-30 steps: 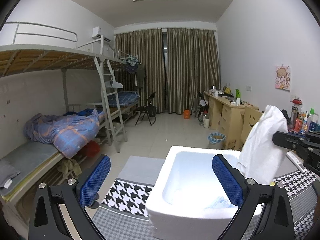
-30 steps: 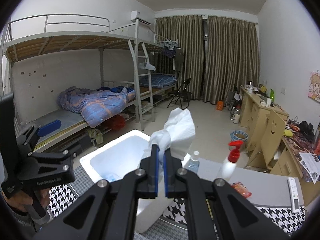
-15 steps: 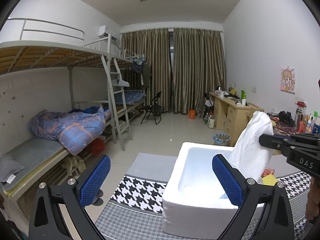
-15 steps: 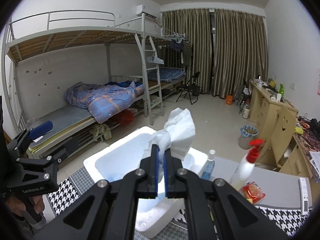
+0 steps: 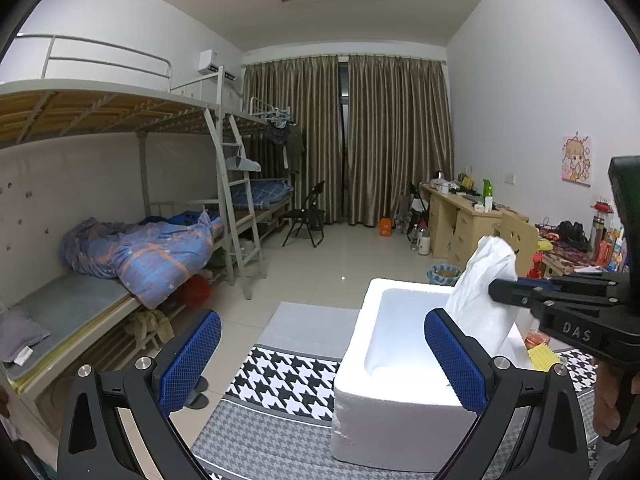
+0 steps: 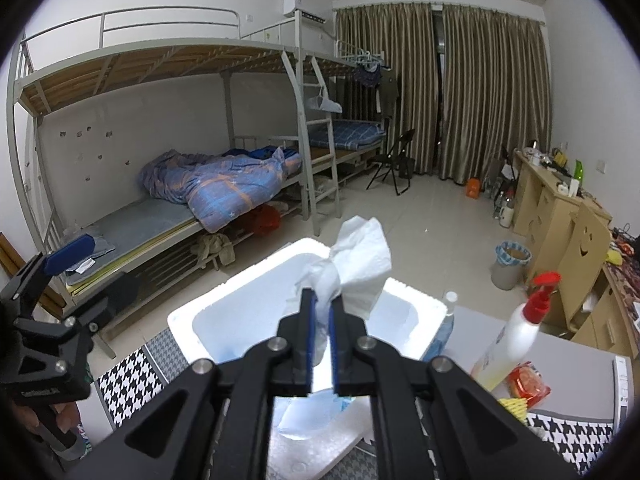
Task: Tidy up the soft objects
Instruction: 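Lower the tissue into the foam box and open the right tool, then move both tools back toward the yellow sponge and grey sock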
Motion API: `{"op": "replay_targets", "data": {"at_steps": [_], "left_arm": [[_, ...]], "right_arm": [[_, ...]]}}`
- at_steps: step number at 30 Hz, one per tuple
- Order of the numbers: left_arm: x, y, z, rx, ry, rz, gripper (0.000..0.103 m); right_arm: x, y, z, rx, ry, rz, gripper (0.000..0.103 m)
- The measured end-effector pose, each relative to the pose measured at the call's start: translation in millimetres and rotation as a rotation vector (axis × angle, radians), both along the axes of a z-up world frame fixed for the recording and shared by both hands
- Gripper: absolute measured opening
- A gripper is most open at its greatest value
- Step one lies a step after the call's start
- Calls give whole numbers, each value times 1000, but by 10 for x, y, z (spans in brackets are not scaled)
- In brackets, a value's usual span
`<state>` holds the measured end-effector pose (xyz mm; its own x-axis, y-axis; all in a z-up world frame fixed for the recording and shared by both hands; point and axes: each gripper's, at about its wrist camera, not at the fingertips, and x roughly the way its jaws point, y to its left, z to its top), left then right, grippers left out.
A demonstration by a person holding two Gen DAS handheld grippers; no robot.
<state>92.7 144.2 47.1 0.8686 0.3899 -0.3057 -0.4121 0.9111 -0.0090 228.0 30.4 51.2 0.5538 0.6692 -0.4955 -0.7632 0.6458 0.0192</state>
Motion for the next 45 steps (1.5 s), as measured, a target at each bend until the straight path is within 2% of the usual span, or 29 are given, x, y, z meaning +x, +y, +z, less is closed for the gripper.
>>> {"op": "replay_targets", "data": {"at_steps": [1,3,5,14,23,25,27,29,45], "left_arm": [[0,4,-2,-3,-2,3,102],[7,23,7,-6,-4,5,102],[15,32,9,-7,-4,7,102],[-60,-26,-5,-5,-10,-10,102],[-123,-269,9,2,-22,-59,102],[-115,-331,17,6,-18,-71,102],[-115,-386,27,5,-21,-84,102],[-125,-424,33,2,-25,-99,102],[-63,-880,101,11,-38,-228,102]], "right_arm": [[10,14,-10,-1,7,3,23],[32,35,-35,-3,24,8,48],[38,49,-49,-5,35,8,63],[-74,-73,40,0,10,-22,63],[-155,-359,118,21,-10,-84,64],[-160,-446,142,27,-14,-97,65],[-162,-519,166,29,-25,-114,74],[-174,-592,173,37,-39,-127,76],[-149,-1117,105,67,-37,-237,77]]}}
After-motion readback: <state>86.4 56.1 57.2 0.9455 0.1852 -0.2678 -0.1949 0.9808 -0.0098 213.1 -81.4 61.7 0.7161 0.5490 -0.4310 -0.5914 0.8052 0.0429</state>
